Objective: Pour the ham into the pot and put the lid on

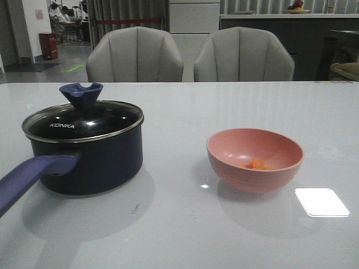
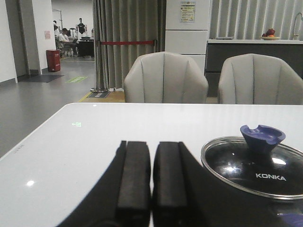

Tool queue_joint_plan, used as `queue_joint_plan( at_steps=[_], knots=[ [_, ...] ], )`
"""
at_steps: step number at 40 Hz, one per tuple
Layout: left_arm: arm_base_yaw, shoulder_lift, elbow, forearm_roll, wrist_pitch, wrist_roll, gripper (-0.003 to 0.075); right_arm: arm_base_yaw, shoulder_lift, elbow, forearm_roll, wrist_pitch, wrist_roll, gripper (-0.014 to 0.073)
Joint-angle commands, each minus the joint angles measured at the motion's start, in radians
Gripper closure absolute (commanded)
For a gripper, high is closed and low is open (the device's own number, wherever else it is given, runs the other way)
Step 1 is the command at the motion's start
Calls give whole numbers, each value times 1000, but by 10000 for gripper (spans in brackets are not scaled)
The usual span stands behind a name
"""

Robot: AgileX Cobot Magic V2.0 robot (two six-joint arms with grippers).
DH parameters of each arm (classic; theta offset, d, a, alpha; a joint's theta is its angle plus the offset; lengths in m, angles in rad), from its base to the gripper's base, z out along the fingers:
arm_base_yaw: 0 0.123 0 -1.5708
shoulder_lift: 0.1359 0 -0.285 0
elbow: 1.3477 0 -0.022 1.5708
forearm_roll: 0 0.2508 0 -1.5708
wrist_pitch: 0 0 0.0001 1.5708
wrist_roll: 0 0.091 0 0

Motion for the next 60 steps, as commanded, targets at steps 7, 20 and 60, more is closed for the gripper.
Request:
queue_joint_plan(
  at_steps=[7, 20, 60],
  knots=[
    [2, -20, 20, -7, -75, 4, 607, -7, -14, -5, -10, -84, -2, 445],
    [2, -20, 20, -7, -75, 4, 607, -7, -14, -5, -10, -84, -2, 445],
    [2, 235, -423, -33, 292, 2, 607, -7, -14, -5, -10, -84, -2, 445]
  ],
)
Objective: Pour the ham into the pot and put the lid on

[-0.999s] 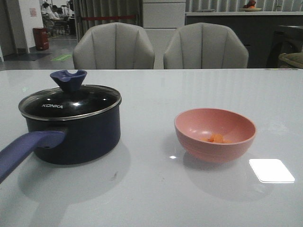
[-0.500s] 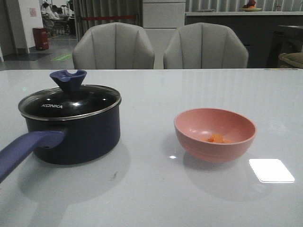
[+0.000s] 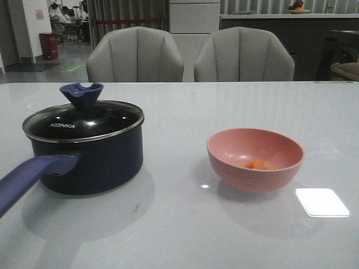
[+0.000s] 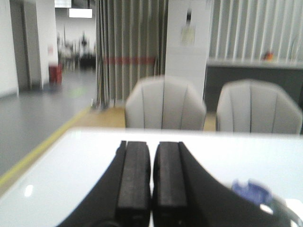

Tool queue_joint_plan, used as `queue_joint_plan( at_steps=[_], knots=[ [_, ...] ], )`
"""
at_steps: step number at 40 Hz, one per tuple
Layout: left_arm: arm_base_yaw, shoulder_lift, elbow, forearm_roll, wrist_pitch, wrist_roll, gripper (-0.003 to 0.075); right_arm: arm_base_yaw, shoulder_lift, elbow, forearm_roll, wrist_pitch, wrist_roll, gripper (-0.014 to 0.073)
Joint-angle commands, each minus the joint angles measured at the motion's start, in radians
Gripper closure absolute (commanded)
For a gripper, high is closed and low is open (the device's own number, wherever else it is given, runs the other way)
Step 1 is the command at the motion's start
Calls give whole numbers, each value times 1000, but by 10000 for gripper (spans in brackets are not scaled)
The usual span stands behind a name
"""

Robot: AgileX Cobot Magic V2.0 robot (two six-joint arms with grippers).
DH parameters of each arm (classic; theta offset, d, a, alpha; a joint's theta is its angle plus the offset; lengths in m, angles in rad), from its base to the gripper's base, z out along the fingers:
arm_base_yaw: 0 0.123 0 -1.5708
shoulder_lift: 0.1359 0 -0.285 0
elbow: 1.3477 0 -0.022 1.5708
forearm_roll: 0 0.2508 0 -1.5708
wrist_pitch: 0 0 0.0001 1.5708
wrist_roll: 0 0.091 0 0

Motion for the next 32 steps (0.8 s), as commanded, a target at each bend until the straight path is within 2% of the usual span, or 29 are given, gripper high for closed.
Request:
queue_joint_plan(
  at_steps=[1, 18, 21, 25, 31, 32],
  knots=[
    [2, 81, -61, -15, 59, 2, 607, -7, -14, -5, -10, -84, -2, 445],
    [0, 143, -52, -5, 74, 2, 606, -7, -14, -5, -10, -84, -2, 445],
    [0, 143, -52, -1, 77, 2, 586, -7, -14, -5, -10, -84, -2, 445],
    [0, 143, -52, -1, 77, 2, 486, -7, -14, -5, -10, -84, -2, 445],
    [0, 143, -56, -1, 74, 2, 177, -7, -14, -5, -10, -84, -2, 445],
    [0, 143, -56, -1, 72, 2, 147, -7, -14, -5, -10, -84, -2, 445]
  ],
)
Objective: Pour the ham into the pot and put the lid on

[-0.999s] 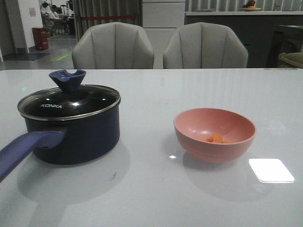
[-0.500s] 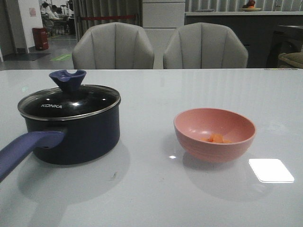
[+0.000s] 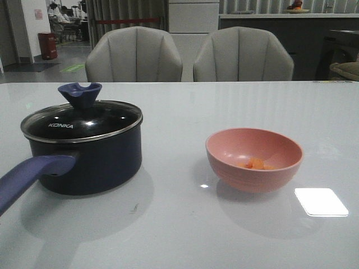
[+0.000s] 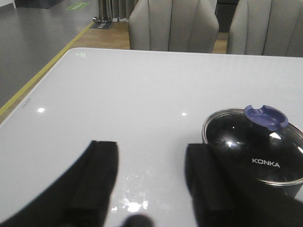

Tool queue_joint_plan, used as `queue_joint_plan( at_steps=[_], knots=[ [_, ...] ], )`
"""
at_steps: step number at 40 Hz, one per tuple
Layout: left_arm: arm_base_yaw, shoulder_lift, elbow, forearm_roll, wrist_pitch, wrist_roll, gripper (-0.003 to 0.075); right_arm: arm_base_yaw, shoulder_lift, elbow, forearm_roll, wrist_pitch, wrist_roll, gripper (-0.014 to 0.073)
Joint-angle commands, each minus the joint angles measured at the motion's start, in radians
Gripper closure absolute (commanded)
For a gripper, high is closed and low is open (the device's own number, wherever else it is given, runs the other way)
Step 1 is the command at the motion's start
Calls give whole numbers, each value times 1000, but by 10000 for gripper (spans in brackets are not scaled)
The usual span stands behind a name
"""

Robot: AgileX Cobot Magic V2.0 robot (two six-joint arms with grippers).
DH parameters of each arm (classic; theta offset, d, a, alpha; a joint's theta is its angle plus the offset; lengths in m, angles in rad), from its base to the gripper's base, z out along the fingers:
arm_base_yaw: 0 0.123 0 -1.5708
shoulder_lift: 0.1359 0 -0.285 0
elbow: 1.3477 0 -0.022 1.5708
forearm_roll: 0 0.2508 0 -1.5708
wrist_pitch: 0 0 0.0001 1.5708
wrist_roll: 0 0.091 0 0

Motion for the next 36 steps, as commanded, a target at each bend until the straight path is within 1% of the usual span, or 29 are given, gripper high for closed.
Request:
queue_joint_plan(
  at_steps=[1, 3, 9, 12, 17, 24, 36],
  knots=[
    [0, 20, -35, 1, -78, 2, 118, -7, -14, -5, -10, -84, -2, 445],
    [0, 20, -35, 1, -81, 2, 101, -7, -14, -5, -10, -84, -2, 445],
    [0, 20, -13, -64, -103, 2, 104, -7, -14, -5, -10, -84, -2, 445],
    [0, 30, -18, -73, -86, 2, 104, -7, -14, -5, -10, -84, -2, 445],
    [-39, 88, -67, -65, -27, 2, 104, -7, -14, -5, -10, -84, -2, 445],
    [-119, 281, -188, -61, 61, 2, 101, -7, -14, -5, -10, -84, -2, 445],
    [-183, 664, -479, -96, 221, 2, 103, -7, -14, -5, -10, -84, -2, 445]
  ],
)
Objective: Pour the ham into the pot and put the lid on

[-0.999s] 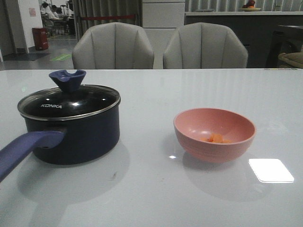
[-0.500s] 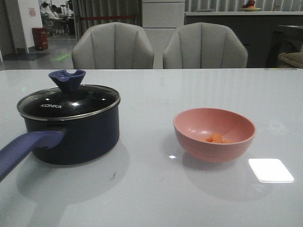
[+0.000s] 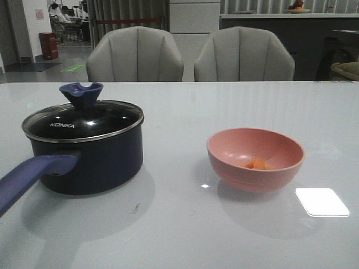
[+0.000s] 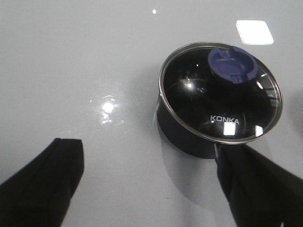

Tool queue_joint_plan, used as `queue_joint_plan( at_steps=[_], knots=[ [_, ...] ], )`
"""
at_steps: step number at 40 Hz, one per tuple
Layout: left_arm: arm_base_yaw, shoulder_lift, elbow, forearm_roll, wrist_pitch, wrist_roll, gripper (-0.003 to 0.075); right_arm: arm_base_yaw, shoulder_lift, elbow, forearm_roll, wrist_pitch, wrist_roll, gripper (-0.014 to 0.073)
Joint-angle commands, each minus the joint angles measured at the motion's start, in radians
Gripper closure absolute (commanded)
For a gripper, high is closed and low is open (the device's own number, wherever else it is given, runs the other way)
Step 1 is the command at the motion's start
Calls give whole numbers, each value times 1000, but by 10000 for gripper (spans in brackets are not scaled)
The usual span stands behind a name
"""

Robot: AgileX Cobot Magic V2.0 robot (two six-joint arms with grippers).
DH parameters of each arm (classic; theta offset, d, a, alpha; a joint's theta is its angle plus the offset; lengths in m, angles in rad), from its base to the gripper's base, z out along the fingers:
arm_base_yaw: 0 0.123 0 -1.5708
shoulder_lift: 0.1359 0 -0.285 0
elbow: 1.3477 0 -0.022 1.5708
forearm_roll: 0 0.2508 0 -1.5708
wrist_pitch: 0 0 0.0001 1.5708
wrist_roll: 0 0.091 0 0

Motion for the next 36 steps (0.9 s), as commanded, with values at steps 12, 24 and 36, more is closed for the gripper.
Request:
queue_joint_plan(
  at_steps=[12, 24, 36],
  knots=[
    [-131, 435, -445, -15, 99, 2, 103, -7, -14, -5, -10, -84, -2, 445],
    [-187, 740, -743, -12, 265, -76, 103, -7, -14, -5, -10, -84, -2, 445],
    [-192, 907, -911, -3, 402, -127, 103, -7, -14, -5, -10, -84, -2, 445]
  ],
)
